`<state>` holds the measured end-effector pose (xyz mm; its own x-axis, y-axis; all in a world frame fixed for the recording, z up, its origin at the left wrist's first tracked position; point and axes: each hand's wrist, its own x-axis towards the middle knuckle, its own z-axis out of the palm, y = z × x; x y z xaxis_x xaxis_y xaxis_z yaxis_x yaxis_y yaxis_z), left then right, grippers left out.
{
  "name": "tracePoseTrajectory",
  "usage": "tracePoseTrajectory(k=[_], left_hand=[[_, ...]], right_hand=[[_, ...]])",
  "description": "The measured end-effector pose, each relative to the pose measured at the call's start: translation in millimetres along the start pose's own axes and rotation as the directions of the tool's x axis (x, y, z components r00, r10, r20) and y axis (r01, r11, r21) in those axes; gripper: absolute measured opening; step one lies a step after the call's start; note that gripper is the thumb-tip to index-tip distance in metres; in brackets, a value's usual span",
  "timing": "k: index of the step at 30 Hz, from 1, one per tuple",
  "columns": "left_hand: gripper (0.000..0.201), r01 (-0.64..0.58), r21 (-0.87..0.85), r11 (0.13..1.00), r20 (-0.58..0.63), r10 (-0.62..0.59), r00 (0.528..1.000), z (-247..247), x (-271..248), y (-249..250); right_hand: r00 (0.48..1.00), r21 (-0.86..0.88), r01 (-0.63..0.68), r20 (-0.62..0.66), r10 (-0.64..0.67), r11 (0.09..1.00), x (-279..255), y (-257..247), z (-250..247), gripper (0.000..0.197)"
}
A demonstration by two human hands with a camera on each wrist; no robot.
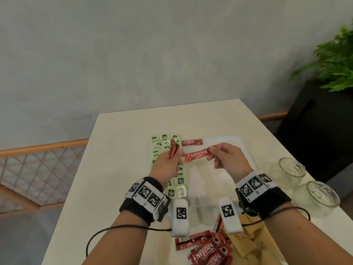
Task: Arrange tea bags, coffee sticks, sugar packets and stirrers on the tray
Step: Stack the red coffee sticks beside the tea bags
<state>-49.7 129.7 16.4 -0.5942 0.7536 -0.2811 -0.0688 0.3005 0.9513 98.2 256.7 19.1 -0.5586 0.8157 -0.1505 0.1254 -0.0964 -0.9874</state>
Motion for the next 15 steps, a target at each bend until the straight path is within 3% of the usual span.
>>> tracePoseTrajectory(k=[4,7,11,15], left_hand=[[0.033,-0.036,0.06,0.998,-0.011,0.037,0.999,13.9,-13.9,-0.3],[0.024,0.009,-0.169,0.986,-0.036,-0.015,0.999,16.9,-13.3,1.5],[0.014,0.11,-0.41,0.905,0.087,-0.081,0.993,18.0,-15.6,10.0],[0.016,-0.008,-0.195,0.981,-0.019,0.004,1.0,24.2,-18.3,11.1]], right_hand=[[1.0,0.047,0.008,-0.008,-0.007,0.999,-9.3,1.3,2.7,0.016],[0.999,0.071,0.014,0.041,-0.017,0.997,-15.9,0.7,1.0,0.013],[0.998,0.118,0.014,0.058,-0.021,0.993,-19.2,-3.1,-5.5,0.016],[0.99,0.112,-0.046,0.139,0.03,0.993,-17.0,-8.7,-6.6,0.019]])
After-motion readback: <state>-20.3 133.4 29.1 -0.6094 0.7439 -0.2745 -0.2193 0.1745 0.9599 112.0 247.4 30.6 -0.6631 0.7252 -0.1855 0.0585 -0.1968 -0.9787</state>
